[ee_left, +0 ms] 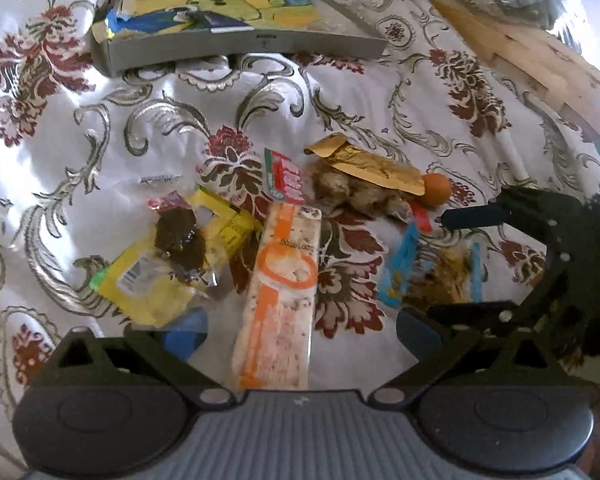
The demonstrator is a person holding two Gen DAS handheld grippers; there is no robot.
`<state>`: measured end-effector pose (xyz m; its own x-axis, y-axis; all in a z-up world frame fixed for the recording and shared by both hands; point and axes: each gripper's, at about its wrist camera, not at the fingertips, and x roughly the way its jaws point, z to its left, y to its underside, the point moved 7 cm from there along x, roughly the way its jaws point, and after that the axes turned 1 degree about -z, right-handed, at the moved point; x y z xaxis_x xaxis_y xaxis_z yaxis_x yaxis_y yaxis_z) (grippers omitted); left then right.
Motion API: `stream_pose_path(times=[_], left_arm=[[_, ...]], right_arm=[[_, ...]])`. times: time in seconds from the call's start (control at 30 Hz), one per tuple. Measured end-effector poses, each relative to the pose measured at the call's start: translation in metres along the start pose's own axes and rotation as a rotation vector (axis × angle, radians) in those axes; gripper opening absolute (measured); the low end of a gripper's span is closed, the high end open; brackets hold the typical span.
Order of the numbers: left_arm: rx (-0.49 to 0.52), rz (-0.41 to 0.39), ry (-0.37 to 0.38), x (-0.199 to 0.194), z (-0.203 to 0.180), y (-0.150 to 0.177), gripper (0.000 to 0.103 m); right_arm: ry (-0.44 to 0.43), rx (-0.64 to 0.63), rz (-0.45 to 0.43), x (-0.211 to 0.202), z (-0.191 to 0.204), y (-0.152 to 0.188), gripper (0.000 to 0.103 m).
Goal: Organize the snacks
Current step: 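Grasp the blue snack bag with the right tool while the left tool grasps the orange-striped cracker bar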
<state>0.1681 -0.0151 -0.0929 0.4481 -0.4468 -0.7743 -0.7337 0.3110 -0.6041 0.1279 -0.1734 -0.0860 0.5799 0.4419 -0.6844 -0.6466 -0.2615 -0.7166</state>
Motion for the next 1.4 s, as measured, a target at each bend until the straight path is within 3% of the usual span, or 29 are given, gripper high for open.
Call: stream_pose_path(times=[0.3,0.6,0.7,0.87,0.9,1.03,1.23,1.4], left_arm=[[0.014,-0.002,-0.058,0.008,0.001,0.0,0.085],[-0.04,0.003,-0.069,0.002,-0.008,0.007,0.065],[-0.102,-0.004,-0.083,0.001,-0.009,0.007,0.058],[-0.161,-0.009,-0.078,-0.001,-0.01,0.008,0.049],[-0.173,-0.005,-0.068,-0.001,-0.01,0.008,0.042],[-0.168,-0.006,-0.065,0.001,-0.012,0.008,0.042],[-0.207,-0.026,-0.06,0.008,-0.005,0.003,0.042],[-0.193,-0.026,-0.073,0.007,-0.006,0.004,0.038]], right_arm=[[0.109,-0.099,-0.017,0.012,0.012,0.011,0.092],[0.078,-0.141,-0.007,0.011,0.013,0.019,0.092],[0.074,-0.159,-0.005,0.013,0.014,0.019,0.091],[0.088,-0.135,-0.011,0.011,0.012,0.019,0.082],[0.089,-0.133,-0.012,0.009,0.011,0.019,0.081],[0.097,-0.149,-0.009,0.006,0.013,0.022,0.079],[0.046,-0.157,0.039,0.02,0.008,0.013,0.09],[0.039,-0.161,0.02,0.021,0.008,0.013,0.078]])
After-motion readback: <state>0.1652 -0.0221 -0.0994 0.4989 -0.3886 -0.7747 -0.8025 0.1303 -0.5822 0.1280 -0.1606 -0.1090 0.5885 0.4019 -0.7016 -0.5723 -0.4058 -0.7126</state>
